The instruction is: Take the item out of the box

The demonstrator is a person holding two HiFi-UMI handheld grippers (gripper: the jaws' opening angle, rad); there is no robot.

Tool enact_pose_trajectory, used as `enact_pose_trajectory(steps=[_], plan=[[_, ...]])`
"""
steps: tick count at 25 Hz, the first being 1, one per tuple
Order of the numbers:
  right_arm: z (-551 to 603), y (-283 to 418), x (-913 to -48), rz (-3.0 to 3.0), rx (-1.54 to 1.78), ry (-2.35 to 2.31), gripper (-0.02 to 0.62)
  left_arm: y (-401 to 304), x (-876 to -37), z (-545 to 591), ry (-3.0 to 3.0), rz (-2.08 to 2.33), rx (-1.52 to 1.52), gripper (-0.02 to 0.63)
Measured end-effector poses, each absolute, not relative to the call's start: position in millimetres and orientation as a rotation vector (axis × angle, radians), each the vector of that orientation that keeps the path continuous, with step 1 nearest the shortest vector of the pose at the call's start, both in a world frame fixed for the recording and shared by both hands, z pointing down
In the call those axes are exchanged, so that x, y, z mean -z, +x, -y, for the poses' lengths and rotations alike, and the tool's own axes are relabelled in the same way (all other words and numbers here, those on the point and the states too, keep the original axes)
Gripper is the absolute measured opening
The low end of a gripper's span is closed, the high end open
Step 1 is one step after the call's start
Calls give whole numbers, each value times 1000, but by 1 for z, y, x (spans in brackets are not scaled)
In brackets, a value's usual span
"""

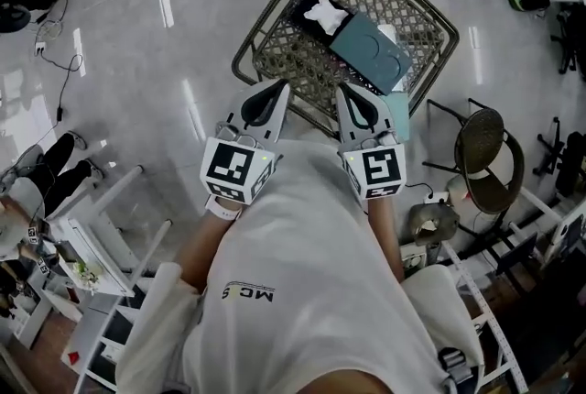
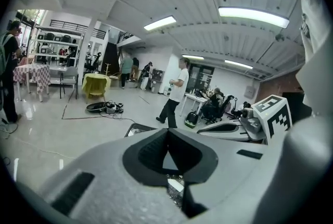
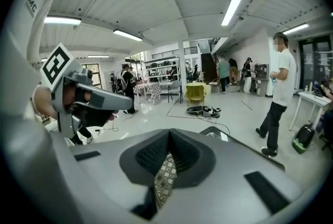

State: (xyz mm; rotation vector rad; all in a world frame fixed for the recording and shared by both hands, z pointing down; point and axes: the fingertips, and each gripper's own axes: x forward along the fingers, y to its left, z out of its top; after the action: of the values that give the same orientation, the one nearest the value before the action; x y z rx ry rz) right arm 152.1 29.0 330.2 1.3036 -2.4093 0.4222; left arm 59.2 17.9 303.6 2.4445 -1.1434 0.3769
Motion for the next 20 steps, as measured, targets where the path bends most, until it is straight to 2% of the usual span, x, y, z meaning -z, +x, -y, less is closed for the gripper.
enact_pose_trajectory(steps=[7, 20], plan=[[0, 165, -355, 2327, -446, 1293, 15, 64, -306, 23, 2444, 1140, -380, 24], [43, 146, -382, 2270, -431, 1276, 15, 43, -335, 47, 2396, 1091, -406, 24]])
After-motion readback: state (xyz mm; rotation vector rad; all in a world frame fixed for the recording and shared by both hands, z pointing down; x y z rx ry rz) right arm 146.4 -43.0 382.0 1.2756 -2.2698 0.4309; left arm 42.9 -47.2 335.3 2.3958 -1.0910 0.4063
